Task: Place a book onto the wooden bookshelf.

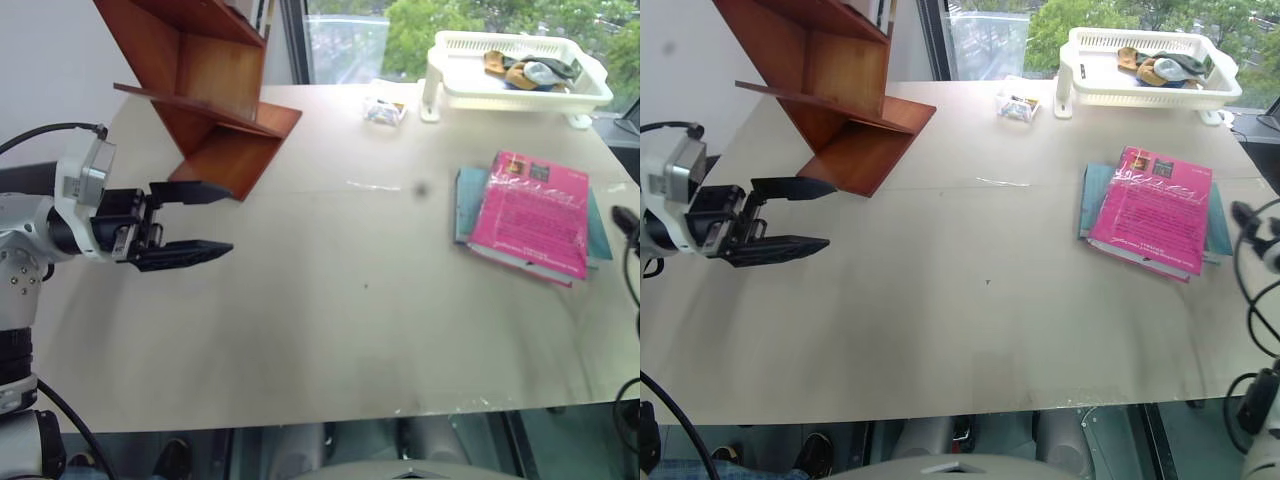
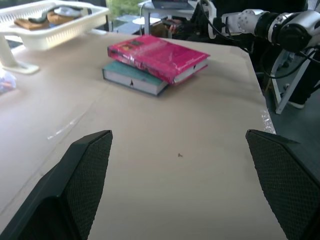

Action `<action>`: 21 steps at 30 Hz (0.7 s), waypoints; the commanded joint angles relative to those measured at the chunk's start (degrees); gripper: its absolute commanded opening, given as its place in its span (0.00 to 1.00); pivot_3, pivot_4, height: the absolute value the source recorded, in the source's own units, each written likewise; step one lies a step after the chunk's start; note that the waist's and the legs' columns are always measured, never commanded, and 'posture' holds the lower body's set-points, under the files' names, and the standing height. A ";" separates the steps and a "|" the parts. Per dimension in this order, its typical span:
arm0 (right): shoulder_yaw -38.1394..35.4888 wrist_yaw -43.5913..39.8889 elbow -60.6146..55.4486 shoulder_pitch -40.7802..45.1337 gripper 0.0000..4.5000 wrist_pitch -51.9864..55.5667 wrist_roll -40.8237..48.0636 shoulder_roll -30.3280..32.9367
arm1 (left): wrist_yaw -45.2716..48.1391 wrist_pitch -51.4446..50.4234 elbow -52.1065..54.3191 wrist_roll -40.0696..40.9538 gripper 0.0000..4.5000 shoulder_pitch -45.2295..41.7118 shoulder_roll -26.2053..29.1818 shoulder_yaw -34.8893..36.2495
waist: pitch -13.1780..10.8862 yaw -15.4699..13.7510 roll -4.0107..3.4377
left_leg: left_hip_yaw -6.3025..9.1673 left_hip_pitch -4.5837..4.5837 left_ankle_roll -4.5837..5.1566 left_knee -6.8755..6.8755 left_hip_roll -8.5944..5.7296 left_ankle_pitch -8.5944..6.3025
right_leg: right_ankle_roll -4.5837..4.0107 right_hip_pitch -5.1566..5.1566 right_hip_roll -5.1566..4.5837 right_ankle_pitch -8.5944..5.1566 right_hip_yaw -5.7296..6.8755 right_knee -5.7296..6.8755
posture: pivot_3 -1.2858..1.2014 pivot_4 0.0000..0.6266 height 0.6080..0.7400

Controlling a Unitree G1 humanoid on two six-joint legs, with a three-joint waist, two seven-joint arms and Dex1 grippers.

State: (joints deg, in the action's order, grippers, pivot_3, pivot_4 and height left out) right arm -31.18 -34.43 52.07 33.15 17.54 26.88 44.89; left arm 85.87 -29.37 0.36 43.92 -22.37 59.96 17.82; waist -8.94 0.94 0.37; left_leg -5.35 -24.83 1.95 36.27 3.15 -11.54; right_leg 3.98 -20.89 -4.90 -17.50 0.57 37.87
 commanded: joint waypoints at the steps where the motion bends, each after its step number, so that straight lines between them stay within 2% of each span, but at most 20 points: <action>1: 0.55 -1.77 3.66 3.72 0.99 -3.37 -0.70 -0.16 | 0.17 1.31 0.40 -0.43 1.00 0.77 0.17 1.76 | -0.04 -0.06 0.00 | -0.09 -0.02 0.00 0.00 0.00 0.00 | 0.01 -0.07 -0.01 0.00 -0.06 0.02 | 0.52 0.24 1.00; 10: 4.41 -6.16 10.81 8.50 0.99 -7.07 -4.07 -2.03 | -0.92 0.87 2.38 0.45 1.00 3.74 0.11 4.75 | -0.09 0.60 0.09 | -0.21 0.06 0.00 0.02 0.08 0.00 | 0.03 -0.07 0.01 0.02 -0.11 0.09 | 0.52 0.24 1.00; 21: 7.51 -1.25 17.02 10.24 0.99 -14.69 -9.98 -3.07 | -1.59 0.84 3.36 0.29 1.00 6.05 0.34 6.73 | -0.14 1.53 0.46 | -0.23 0.11 -0.02 0.04 0.10 0.01 | 0.03 -0.03 0.01 0.03 -0.13 0.11 | 0.52 0.24 1.00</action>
State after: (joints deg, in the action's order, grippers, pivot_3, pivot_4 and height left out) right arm -24.16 -37.16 67.61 43.49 4.10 18.04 42.30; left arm 84.58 -28.98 1.96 43.56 -16.32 59.54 22.29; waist -9.08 2.47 0.84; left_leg -5.58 -24.71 1.93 36.31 3.25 -11.53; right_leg 4.01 -20.91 -4.88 -17.47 0.45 37.98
